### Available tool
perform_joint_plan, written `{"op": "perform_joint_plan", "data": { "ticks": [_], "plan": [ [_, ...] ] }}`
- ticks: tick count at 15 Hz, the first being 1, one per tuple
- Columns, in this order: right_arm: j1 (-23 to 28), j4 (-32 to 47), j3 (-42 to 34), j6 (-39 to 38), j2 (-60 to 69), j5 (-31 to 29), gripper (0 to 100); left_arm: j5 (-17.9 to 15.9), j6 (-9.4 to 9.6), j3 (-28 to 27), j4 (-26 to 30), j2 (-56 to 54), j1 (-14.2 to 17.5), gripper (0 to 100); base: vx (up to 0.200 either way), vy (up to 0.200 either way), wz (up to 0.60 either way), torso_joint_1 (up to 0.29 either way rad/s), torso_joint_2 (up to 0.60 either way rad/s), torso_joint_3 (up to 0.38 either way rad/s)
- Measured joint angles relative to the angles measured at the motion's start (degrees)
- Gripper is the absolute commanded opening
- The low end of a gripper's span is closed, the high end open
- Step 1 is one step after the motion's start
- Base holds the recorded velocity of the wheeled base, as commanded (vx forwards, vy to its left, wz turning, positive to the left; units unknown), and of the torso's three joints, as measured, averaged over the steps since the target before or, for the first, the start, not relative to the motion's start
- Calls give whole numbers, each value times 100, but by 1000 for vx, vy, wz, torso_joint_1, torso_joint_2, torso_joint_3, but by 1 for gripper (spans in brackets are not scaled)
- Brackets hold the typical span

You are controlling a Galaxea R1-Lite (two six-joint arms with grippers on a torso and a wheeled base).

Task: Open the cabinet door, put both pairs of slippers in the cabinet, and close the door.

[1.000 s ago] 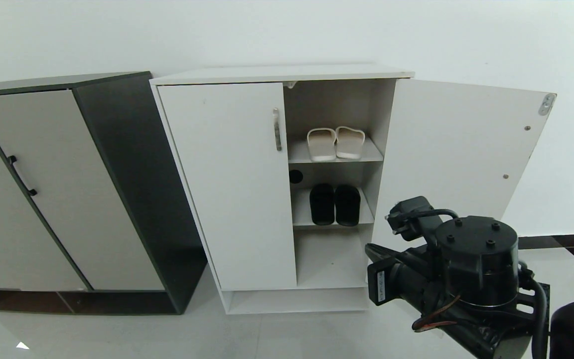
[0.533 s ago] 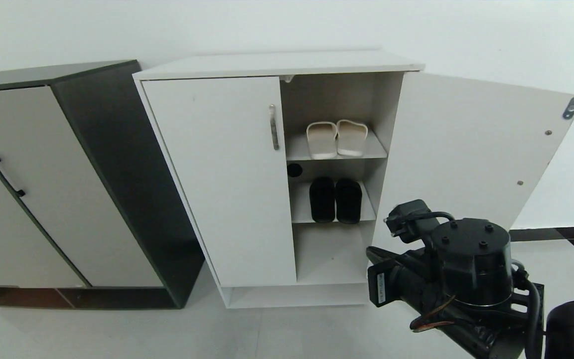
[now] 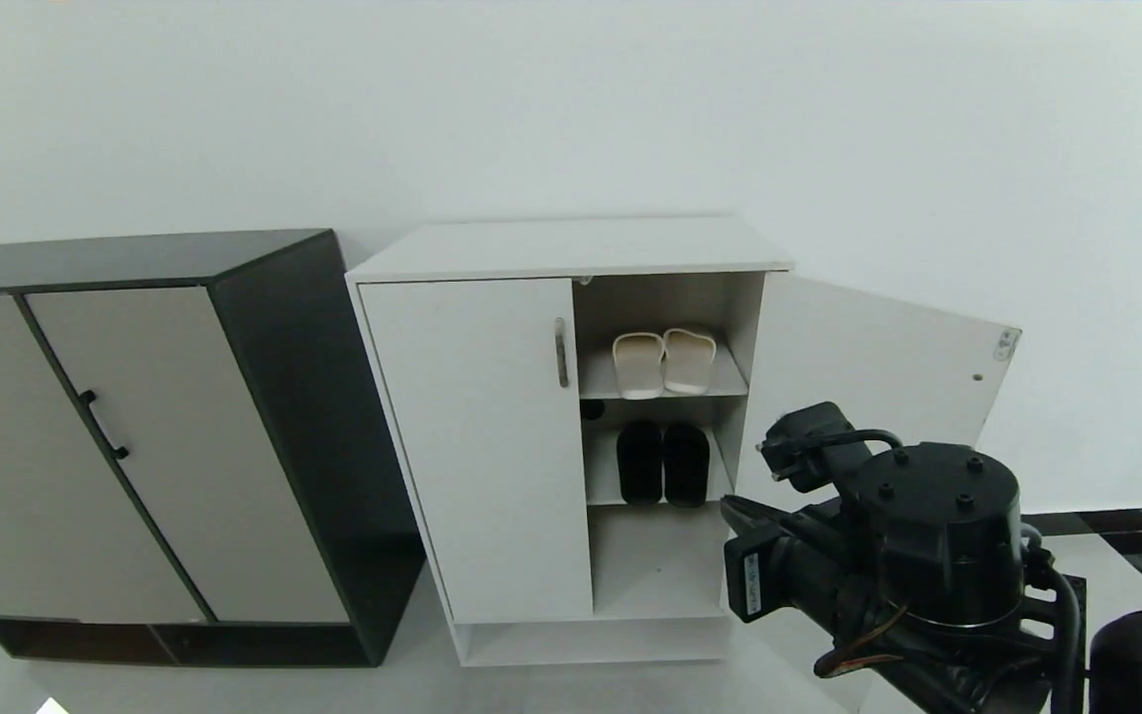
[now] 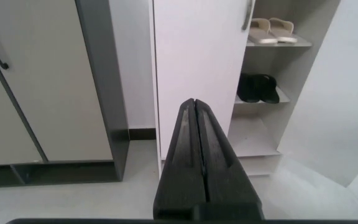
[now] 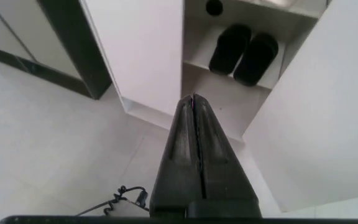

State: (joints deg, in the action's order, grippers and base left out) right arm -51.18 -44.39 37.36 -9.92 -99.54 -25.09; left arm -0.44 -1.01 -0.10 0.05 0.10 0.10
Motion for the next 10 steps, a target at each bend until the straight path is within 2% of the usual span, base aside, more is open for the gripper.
{"op": "perform_joint_plan", "data": {
  "ticks": [3,10],
  "plan": [
    [29,11,-2,5,-5,-6,0,0,-2,0,2,0,1,0,0,0,0,369,-476,-248],
    [16,2,-18,10,-5,-6,0,0,-2,0,2,0,-2,0,0,0,0,267,-510,-249]
  ]
}}
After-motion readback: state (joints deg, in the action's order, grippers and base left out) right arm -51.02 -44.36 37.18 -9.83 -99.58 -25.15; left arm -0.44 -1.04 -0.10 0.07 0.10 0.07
